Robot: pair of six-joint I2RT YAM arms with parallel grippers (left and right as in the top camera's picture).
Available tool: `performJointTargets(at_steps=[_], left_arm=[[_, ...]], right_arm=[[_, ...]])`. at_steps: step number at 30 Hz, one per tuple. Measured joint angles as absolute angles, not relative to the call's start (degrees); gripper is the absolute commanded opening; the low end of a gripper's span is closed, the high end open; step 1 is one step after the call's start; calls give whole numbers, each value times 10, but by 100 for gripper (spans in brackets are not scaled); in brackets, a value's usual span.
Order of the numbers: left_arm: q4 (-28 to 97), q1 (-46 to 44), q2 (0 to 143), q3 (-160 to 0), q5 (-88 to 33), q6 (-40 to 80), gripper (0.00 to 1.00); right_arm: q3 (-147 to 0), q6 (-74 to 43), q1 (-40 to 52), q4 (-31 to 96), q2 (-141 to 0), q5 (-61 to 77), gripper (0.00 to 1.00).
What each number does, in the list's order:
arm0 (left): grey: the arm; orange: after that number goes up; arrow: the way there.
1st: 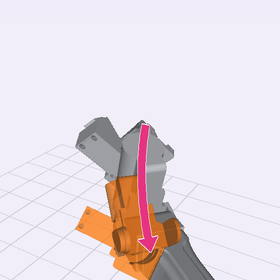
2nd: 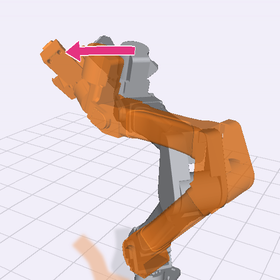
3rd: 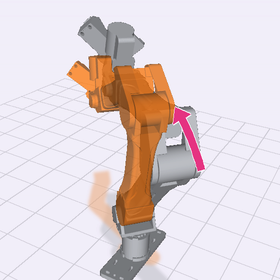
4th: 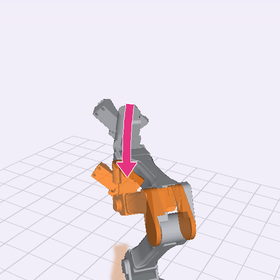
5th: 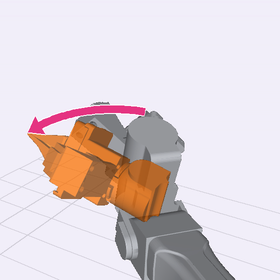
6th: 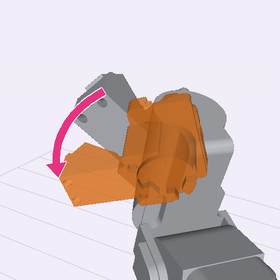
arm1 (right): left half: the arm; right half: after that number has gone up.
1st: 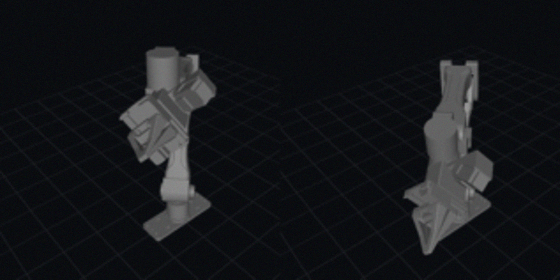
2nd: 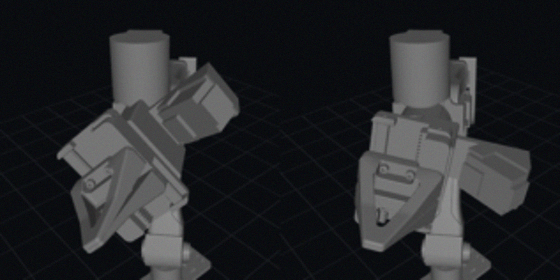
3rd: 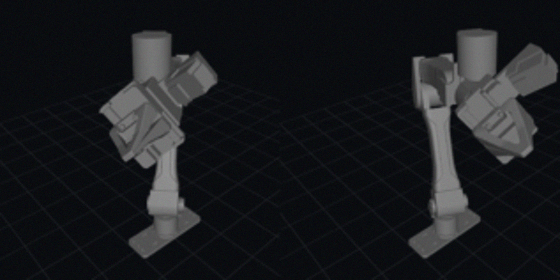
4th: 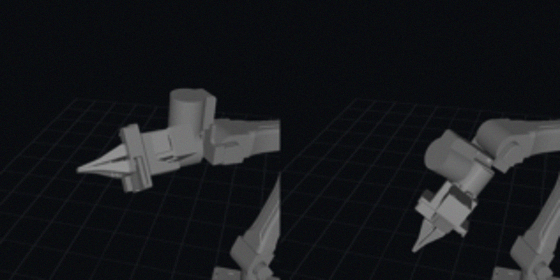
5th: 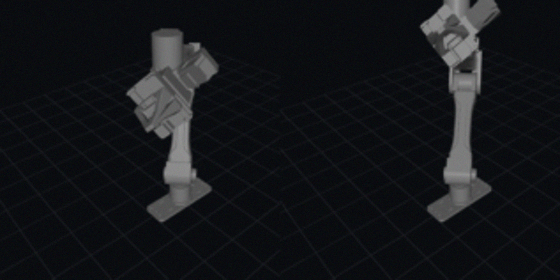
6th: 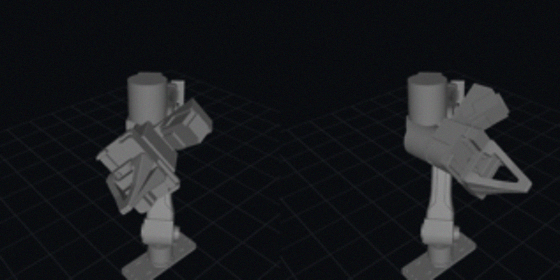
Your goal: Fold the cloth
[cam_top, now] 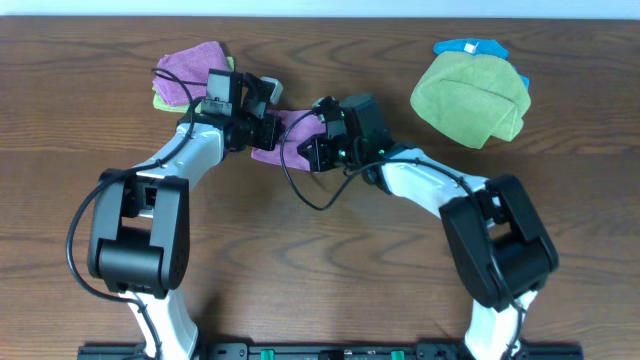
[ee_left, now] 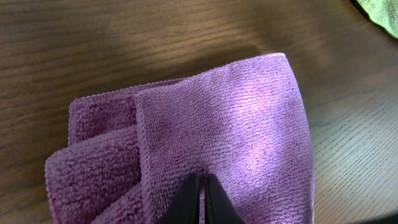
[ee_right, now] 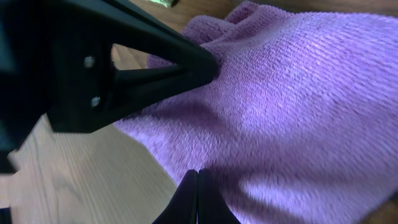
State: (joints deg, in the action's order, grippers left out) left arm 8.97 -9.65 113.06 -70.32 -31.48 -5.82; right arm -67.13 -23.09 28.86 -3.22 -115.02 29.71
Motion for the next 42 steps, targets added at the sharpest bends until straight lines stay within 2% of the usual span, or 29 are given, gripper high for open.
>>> performJointTargets(at_steps=[19, 33, 42], left_arm=[[48, -96, 1140, -704, -317, -43, 6], [61, -97, 1167, -722, -362, -28, 6], [84, -97, 1167, -743, -336, -35, 6]], right_arm=[[-682, -231, 292, 20, -1164, 300, 2], [-683, -230, 292, 27, -1164, 300, 2], [-683, -230, 292, 32, -1164, 300, 2]])
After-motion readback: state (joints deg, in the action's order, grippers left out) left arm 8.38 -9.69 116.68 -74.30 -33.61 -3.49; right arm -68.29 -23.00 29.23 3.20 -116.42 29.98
